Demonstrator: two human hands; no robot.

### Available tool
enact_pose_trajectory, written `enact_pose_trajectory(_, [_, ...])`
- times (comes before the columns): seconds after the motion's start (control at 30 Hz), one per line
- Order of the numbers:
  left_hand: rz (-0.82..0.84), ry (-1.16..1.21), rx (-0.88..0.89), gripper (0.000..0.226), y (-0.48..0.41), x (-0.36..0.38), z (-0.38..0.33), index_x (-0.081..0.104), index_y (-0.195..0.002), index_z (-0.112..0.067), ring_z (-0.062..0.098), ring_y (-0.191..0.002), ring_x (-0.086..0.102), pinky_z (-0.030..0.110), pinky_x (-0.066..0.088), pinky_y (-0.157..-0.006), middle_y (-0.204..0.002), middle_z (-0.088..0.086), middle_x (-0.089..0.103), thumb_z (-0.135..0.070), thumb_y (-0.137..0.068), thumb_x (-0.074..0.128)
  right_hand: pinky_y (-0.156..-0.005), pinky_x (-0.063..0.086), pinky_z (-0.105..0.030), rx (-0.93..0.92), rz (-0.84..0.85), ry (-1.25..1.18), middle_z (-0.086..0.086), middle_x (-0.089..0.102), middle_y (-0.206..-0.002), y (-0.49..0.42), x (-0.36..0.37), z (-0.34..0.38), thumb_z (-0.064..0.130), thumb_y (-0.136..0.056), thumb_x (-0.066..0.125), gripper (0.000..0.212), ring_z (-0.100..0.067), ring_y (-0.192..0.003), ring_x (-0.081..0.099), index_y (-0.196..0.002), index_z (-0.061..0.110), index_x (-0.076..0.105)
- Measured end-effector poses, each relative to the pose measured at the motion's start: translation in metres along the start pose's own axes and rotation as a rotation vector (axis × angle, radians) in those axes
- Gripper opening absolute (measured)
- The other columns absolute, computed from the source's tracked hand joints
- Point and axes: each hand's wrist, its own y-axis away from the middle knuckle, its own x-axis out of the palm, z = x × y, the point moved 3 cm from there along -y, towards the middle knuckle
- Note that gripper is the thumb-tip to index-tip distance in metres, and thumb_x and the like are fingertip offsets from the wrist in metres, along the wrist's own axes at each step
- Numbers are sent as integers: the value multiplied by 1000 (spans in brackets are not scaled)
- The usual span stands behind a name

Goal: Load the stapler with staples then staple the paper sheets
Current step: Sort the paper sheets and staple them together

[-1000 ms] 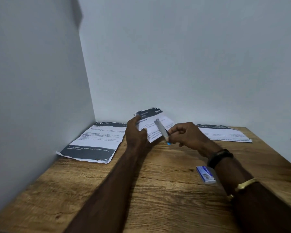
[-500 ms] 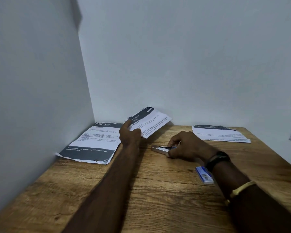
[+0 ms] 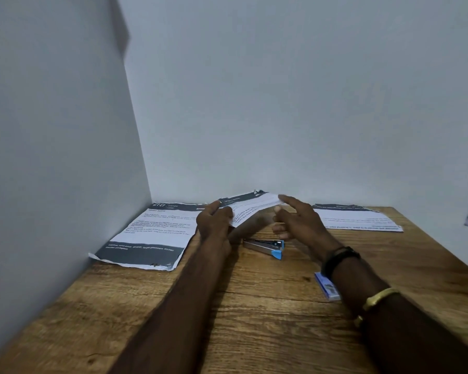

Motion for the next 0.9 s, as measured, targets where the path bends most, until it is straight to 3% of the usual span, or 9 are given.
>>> enact_pose_trajectory(0.07, [43, -57, 6, 50, -1, 1, 1, 54, -131, 13, 2, -42, 52, 14, 37, -37, -69, 2, 55, 16, -82, 56, -75, 65, -33, -6, -15, -20, -9, 75, -112, 0, -2, -1, 26, -100, 65, 37, -18, -85, 78, -136, 18, 64])
enact_pose_trajectory(0.1, [72, -90, 7, 46, -2, 1, 0, 54, -131, 12, 3, -47, 55, 15, 40, -38, -74, 3, 58, 15, -85, 54, -73, 65, -32, -19, -35, -24, -8, 76, -109, 0, -5, -1, 24, -99, 66, 33, -15, -83, 78, -131, 14, 68])
enact_pose_trajectory(0.23, [156, -51, -10, 51, 6, 5, 0, 56, -138, -2, 19, -77, 60, 24, 49, -54, -124, 21, 65, 10, -89, 55, -68, 64, -29, -48, -108, -75, -7, 79, -99, 0, -15, -1, 16, -91, 76, 26, -13, -81, 79, -117, 10, 75])
enact_pose_trajectory(0.33, [158, 53, -21, 56, 12, 13, 4, 59, -136, -7, 26, -92, 65, 29, 57, -68, -117, 11, 65, 12, -84, 65, -71, 63, -34, -57, -144, -113, -15, 78, -102, 2, -24, -1, 12, -87, 80, 27, -26, -92, 78, -114, 8, 76])
enact_pose_trajectory(0.4, [171, 82, -44, 57, 17, 21, 8, 60, -134, -8, 32, -104, 68, 37, 61, -78, -128, 17, 62, 11, -81, 70, -72, 63, -35, -65, -165, -129, -16, 78, -104, 4, -32, -1, 11, -86, 80, 28, -27, -93, 78, -114, 10, 75])
enact_pose_trajectory(0.53, [233, 100, -41, 60, 28, 40, 12, 60, -132, -3, 33, -99, 70, 29, 62, -72, -133, 25, 58, 13, -76, 77, -71, 64, -33, -73, -272, -124, -16, 77, -108, 6, -50, -1, 9, -85, 81, 33, -25, -92, 77, -118, 10, 75])
enact_pose_trajectory(0.7, [245, -80, 24, 62, 36, 70, 28, 62, -130, -3, 34, -113, 66, 41, 59, -96, -129, 18, 63, 9, -72, 82, -70, 63, -33, -72, -417, -79, -16, 77, -108, 13, -79, -4, 4, -80, 83, 38, -24, -86, 75, -117, 9, 75])
enact_pose_trajectory(0.77, [261, -121, 39, 62, 39, 83, 35, 63, -129, -2, 34, -114, 66, 43, 56, -100, -127, 18, 65, 9, -71, 83, -74, 65, -36, -58, -464, -53, -13, 77, -107, 16, -93, -7, 4, -77, 84, 40, -23, -90, 76, -116, 11, 76])
enact_pose_trajectory(0.9, [302, -250, 106, 59, 42, 109, 47, 66, -127, -3, 31, -119, 64, 43, 53, -104, -129, 15, 66, 8, -71, 83, -68, 63, -27, -37, -540, 13, -8, 78, -104, 22, -119, -14, 5, -73, 84, 42, -21, -92, 76, -113, 16, 78])
